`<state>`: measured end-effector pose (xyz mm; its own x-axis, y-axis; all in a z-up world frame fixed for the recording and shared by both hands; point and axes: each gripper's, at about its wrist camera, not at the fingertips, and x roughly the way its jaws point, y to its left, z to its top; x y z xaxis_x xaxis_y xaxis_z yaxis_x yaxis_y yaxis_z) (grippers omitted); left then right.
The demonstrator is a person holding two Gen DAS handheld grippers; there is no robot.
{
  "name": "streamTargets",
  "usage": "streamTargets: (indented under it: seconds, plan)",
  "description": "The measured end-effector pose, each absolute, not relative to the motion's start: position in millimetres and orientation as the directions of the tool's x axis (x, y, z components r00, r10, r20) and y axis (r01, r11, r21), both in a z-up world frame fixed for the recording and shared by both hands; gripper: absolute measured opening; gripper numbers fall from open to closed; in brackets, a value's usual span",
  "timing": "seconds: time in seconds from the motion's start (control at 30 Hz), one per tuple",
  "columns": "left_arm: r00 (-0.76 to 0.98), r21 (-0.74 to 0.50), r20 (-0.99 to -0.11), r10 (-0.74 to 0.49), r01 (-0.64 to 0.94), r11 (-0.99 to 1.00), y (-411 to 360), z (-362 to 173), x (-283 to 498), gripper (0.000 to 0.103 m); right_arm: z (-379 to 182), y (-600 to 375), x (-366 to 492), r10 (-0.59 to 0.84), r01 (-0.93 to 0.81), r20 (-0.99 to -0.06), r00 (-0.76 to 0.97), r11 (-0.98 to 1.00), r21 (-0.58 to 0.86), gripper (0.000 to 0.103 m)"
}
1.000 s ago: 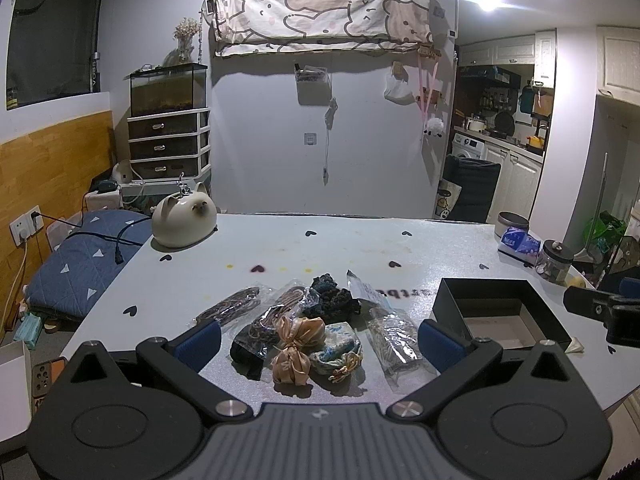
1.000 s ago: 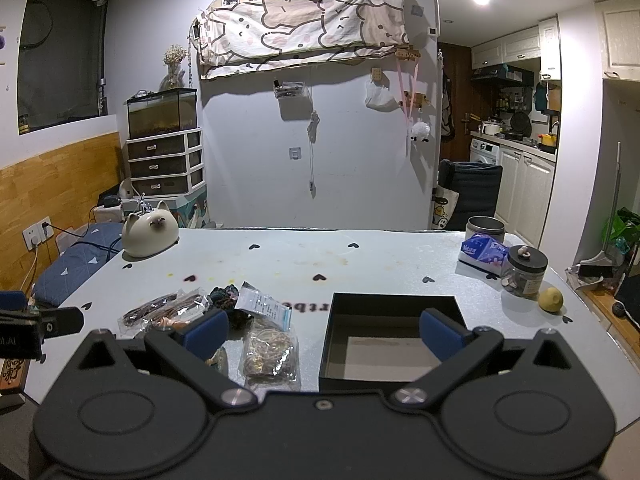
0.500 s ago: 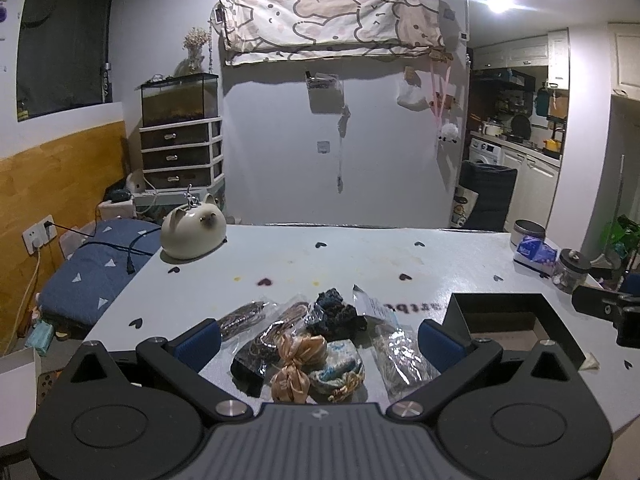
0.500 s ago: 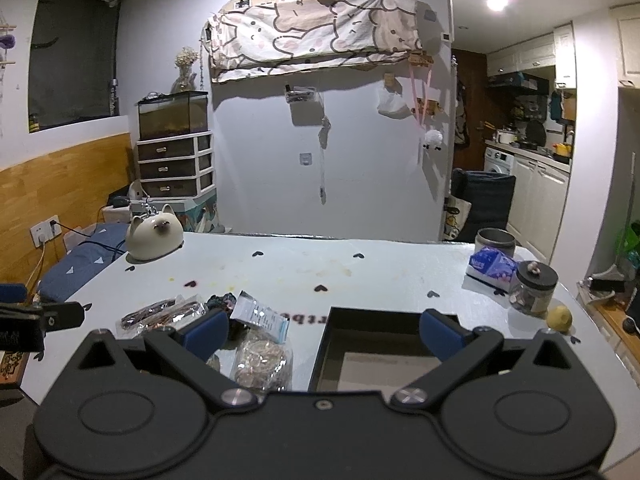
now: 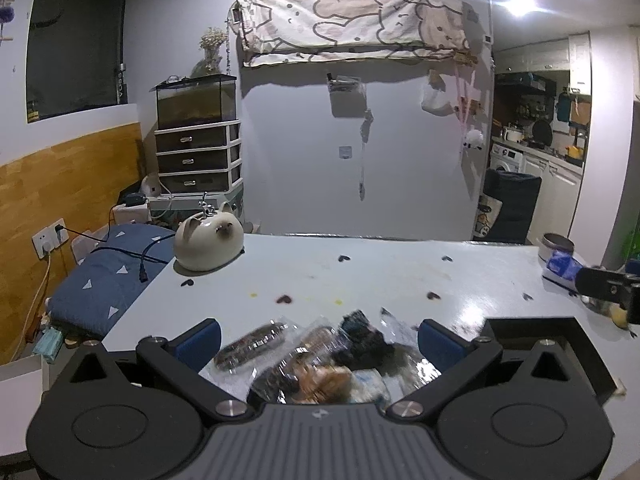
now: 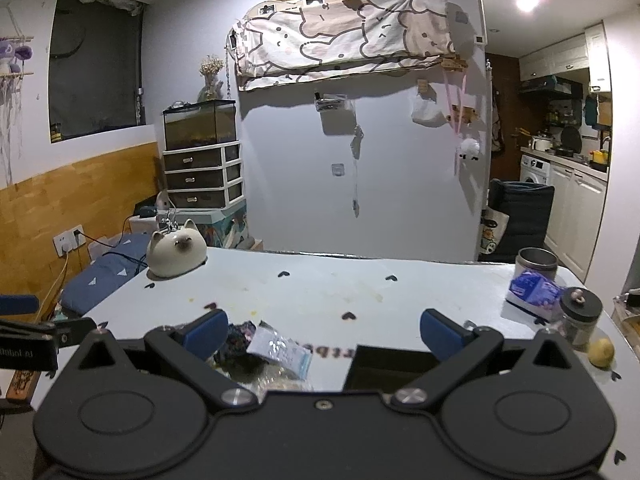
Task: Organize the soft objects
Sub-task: 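Lower both tools toward the bagged cords on the table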
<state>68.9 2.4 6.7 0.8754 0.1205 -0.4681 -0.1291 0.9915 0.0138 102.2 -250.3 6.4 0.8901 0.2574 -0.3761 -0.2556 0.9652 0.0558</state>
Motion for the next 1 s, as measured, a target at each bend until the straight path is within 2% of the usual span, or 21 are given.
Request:
streamTargets:
  seconds: [0.5, 0.67, 0.87, 1.0]
  plan:
    - [0.840, 0.076, -0.543, 0.003, 0.046, 0.996, 137, -4, 198, 0.103, 8, -141, 194, 0.201, -0.163, -0.425, 0.882, 0.979, 0.125, 0.103]
    - [0.781, 0.081, -0.619, -0.084, 0.170, 0.982, 171, -24, 239, 0.103, 5, -98, 220, 0.172, -0.117, -0.457, 0.873, 0.982, 0.146, 0.103]
    - [0.701, 0.079, -0.690, -0.182, 0.323, 0.943, 193, -58, 278, 0.103, -11, -65, 259, 0.123, 0.036, -0.583, 0.803, 0.967, 0.254, 0.103]
    - [0.640, 0.062, -0.730, -0.240, 0.411, 0.909, 198, -82, 300, 0.103, -34, -52, 278, 0.154, 0.137, -0.668, 0.728, 0.922, 0.362, 0.103]
